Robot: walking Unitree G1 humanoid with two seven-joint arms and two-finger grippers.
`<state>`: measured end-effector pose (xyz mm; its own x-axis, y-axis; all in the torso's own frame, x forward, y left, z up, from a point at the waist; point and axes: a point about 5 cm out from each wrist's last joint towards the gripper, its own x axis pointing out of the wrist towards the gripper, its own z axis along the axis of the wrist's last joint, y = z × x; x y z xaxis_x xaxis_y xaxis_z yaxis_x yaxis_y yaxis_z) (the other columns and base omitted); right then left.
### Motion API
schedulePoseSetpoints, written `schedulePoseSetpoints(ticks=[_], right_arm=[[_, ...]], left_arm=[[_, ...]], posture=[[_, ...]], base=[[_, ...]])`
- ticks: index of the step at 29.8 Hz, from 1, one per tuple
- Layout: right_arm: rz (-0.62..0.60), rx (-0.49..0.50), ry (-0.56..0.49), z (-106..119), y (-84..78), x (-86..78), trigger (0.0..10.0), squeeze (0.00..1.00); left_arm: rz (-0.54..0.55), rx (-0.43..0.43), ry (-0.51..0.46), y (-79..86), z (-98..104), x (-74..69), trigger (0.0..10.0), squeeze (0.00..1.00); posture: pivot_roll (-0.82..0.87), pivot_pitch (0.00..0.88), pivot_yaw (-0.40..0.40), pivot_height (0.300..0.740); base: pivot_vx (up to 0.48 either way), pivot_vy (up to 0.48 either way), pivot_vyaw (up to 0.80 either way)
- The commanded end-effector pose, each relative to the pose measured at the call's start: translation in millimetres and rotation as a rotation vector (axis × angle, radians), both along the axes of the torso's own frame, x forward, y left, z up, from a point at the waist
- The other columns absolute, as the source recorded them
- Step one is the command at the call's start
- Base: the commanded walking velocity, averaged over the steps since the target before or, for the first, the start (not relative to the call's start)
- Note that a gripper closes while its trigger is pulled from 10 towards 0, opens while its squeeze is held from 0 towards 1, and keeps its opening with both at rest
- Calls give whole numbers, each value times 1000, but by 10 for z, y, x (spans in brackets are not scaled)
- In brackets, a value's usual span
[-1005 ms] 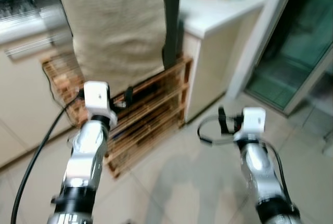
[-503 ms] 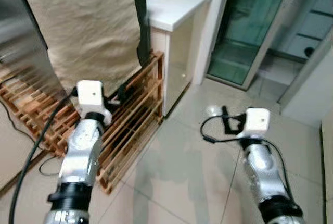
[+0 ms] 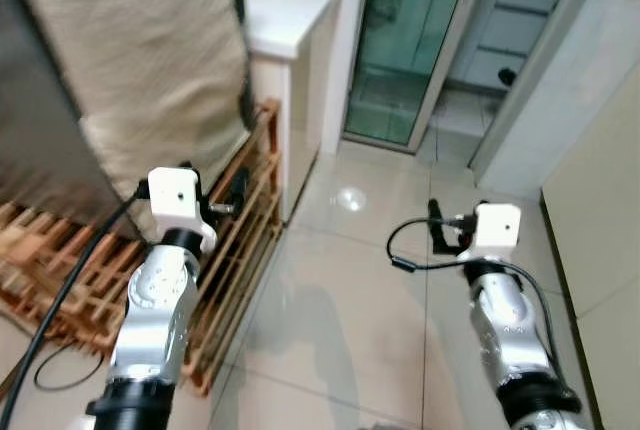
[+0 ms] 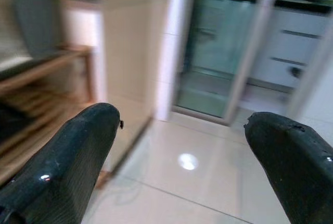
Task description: Restocking fridge
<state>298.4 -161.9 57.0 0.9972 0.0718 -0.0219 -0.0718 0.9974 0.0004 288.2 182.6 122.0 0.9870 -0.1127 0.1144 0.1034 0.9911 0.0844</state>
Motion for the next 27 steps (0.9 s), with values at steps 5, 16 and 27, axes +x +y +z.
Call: schedulePoseSetpoints(ticks=[5,16,27], right_arm=[[-28,-13,-8,14,-118,13,10000,0],[-11,-17,2,5,-145,13,10000,0],[40,-3,17,-40,-13,-23,10000,0]], left_arm=[[-92,1,-75,-128,157,-1,10000,0],[-33,90,-124,378,589,234,10000,0],[66,40,-92,301,605,408,10000,0]], posture=[[-110,0,-19,740],[-108,0,-31,740],[-118,0,-25,740]], base=[[0,0,0],[0,0,0],[0,0,0]])
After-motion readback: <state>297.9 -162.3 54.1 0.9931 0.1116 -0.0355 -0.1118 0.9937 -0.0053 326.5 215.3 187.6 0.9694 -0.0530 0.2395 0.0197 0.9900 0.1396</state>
